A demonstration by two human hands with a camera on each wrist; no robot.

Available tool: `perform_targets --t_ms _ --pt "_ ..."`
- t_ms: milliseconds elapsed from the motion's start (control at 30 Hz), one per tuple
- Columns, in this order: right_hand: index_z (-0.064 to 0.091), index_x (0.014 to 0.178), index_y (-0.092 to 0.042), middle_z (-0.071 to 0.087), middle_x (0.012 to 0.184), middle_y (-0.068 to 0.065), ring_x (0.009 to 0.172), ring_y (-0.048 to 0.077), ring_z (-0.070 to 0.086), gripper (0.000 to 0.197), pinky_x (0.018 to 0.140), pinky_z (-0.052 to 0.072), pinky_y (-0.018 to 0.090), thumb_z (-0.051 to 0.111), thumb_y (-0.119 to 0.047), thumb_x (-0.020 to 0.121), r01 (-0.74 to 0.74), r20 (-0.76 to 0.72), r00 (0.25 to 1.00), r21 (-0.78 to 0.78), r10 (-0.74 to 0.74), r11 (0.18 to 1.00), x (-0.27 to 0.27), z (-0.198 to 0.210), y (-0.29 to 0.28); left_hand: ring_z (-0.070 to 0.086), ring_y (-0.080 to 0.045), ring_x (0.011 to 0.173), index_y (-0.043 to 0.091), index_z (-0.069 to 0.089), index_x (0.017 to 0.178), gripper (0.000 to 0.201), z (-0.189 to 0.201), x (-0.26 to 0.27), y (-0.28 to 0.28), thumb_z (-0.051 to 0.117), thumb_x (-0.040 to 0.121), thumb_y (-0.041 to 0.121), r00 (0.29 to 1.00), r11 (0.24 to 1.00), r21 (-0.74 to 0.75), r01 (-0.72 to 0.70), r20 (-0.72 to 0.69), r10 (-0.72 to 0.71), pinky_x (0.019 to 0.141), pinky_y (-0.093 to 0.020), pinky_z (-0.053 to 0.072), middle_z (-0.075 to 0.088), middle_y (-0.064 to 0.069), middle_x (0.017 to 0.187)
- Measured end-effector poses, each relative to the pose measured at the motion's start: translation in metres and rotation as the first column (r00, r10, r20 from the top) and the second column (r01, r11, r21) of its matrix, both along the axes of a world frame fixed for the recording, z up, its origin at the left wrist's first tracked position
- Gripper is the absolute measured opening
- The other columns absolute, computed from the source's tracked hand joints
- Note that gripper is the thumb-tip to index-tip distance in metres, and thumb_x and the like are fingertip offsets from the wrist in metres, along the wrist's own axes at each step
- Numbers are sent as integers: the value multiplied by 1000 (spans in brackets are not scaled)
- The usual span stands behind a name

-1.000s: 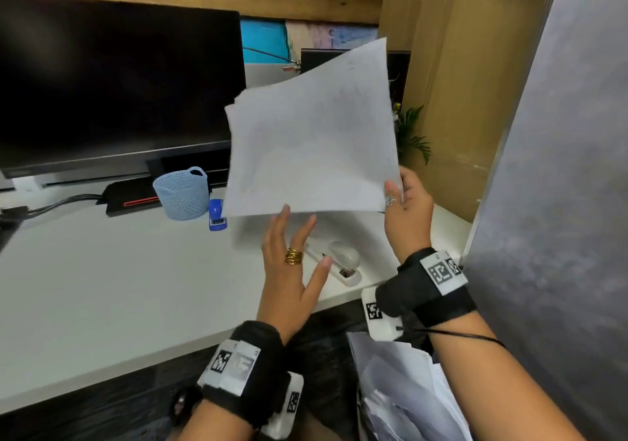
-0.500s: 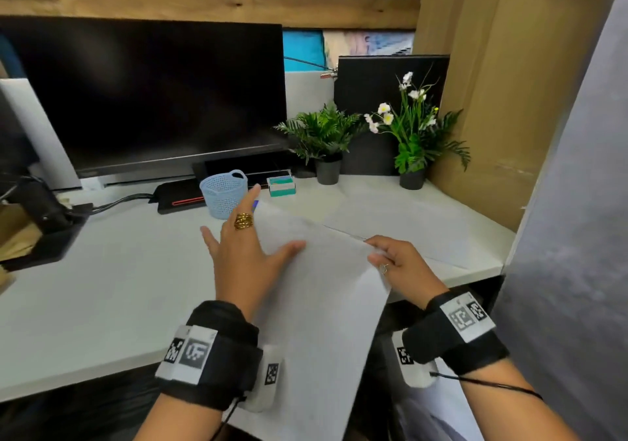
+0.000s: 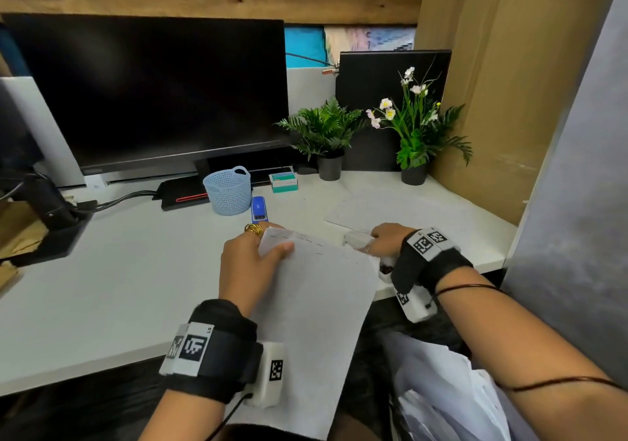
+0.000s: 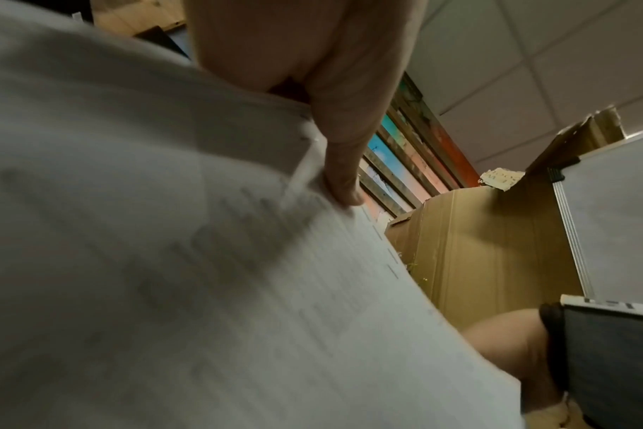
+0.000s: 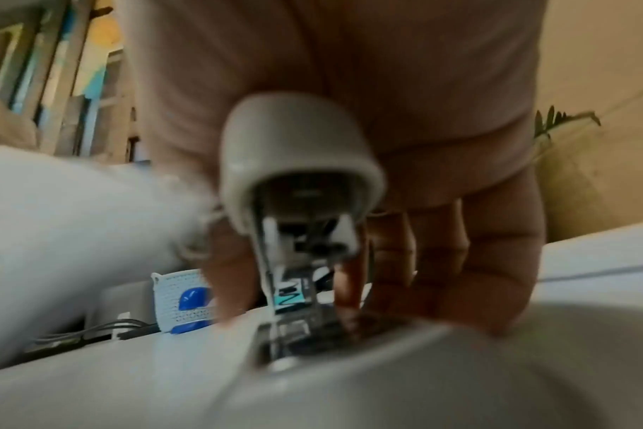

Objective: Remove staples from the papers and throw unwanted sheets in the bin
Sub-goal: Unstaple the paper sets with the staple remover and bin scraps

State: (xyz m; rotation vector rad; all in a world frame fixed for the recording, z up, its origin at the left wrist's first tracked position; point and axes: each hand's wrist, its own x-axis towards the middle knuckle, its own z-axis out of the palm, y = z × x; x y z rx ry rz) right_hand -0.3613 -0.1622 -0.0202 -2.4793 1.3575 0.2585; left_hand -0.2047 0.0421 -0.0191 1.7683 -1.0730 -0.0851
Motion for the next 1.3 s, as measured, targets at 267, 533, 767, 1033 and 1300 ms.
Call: perform_targets --t_ms 267,533,767,1033,1300 --pt "34 134 1 45 132 16 112 28 48 53 84 39 28 54 -24 92 244 404 856 232 -322 942 -10 -11 1 59 -23 89 16 60 102 18 -14 6 -2 61 89 28 998 999 4 -48 -31 49 79 -31 46 64 -3 94" --pt "56 114 -8 62 92 2 83 17 59 24 64 49 31 60 -18 92 7 641 -157 762 -751 648 -40 -19 36 55 -18 86 16 56 99 11 -17 -4 1 58 91 24 989 989 -123 -78 -138 60 77 -26 40 58 1 89" --pt "57 116 -27 63 111 13 95 29 64 29 81 51 46 61 -36 88 -357 313 -398 813 -862 460 -33 -18 51 57 -17 84 19 55 95 6 -16 -22 -2 59 91 23 985 980 -188 -69 -171 37 77 -27 44 60 2 87" --pt "66 113 -21 68 112 9 101 29 66 85 89 51 48 88 -53 37 -253 312 -526 831 -791 496 -24 -27 38 58 -11 86 18 57 91 11 -14 -32 5 63 87 27 979 980 -199 -1 -199 -39 76 -25 45 62 4 89" --pt "63 109 -11 59 80 3 77 21 59 32 76 53 36 70 -27 82 -55 588 -440 737 -679 674 -19 -11 66 54 5 92 44 56 106 30 -7 -29 10 68 79 45 916 977 213 23 387 -106 75 -18 40 57 28 98"
